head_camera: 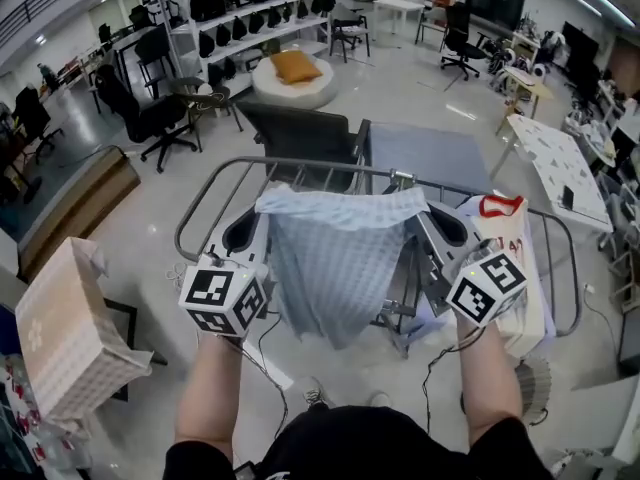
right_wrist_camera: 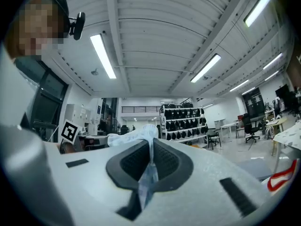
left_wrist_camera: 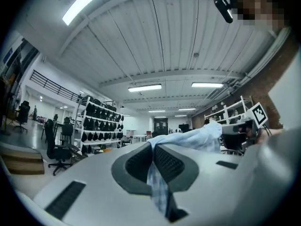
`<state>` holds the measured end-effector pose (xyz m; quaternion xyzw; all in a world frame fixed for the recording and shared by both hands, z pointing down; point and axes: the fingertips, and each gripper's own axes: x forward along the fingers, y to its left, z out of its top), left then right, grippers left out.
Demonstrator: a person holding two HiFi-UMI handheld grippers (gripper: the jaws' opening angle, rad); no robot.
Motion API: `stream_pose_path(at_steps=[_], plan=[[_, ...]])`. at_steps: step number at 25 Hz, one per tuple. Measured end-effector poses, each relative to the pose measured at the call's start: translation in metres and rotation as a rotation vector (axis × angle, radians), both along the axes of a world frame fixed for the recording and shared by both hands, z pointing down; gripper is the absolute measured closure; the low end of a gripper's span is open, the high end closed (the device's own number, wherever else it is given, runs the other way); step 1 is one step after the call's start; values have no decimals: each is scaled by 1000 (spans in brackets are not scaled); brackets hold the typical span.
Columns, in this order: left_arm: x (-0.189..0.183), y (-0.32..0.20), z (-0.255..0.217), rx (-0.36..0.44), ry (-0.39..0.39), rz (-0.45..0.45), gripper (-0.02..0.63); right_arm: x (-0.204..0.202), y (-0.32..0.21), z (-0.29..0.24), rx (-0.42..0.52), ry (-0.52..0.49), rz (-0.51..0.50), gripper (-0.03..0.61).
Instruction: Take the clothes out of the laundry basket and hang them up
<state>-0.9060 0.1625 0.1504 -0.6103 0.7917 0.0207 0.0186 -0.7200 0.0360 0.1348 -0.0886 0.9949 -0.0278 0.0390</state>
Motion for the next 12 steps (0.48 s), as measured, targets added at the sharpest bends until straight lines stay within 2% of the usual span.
stream_pose_path(at_steps=[7, 12], plan=[[-31, -35, 7, 2, 12, 122, 600, -15, -14, 5, 0, 5, 151, 563], [-39, -55, 14, -2, 27, 161, 600, -19, -25, 12, -9, 22, 206, 563]])
